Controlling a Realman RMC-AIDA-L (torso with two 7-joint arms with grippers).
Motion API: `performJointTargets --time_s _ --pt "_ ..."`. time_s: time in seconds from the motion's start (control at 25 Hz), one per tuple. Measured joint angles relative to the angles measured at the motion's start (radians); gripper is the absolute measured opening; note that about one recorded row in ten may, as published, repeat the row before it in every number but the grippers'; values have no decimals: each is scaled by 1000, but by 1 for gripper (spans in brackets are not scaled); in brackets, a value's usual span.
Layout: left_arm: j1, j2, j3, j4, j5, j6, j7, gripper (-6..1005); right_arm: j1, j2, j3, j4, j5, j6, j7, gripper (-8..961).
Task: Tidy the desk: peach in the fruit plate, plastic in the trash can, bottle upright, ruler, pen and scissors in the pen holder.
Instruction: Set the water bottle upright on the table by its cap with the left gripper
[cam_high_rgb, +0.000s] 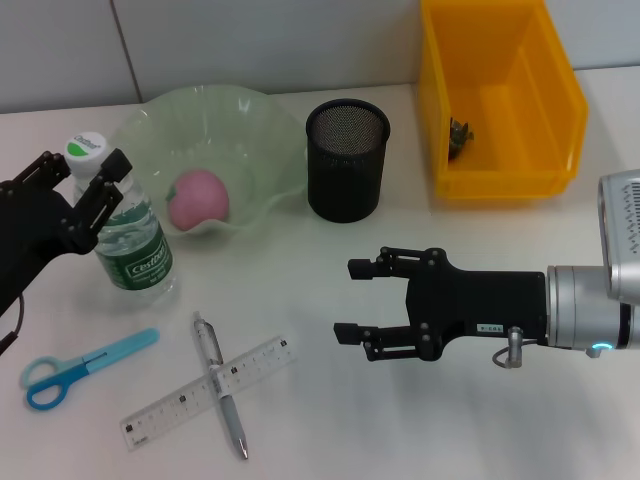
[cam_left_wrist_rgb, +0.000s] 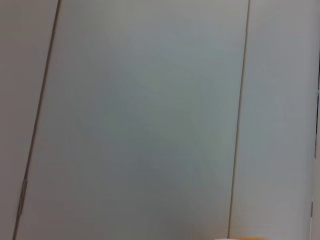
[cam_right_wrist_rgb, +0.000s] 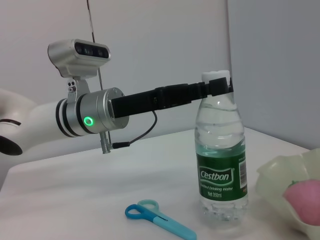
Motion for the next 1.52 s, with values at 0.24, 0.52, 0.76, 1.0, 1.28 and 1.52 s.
performJointTargets --time_s 0.24,0.52,0.76,1.0,1.28,1.52 --pt "-7 0 0 -4 0 -22 3 517 0 0 -10 4 0 23 -1 778" --pt "-9 0 0 -9 0 -31 4 523 8 -2 -11 19 0 34 0 778" --pt "-10 0 4 -11 0 -39 4 529 8 -2 -11 20 0 36 0 777" --pt "-10 0 4 -14 0 -47 4 534 10 -2 -11 21 -3 37 0 777" --pt "-10 0 2 -21 0 -49 4 540 11 -2 -12 22 -5 37 4 777" --pt "-10 0 1 -22 0 -49 4 546 12 -2 -12 21 -6 37 5 777"
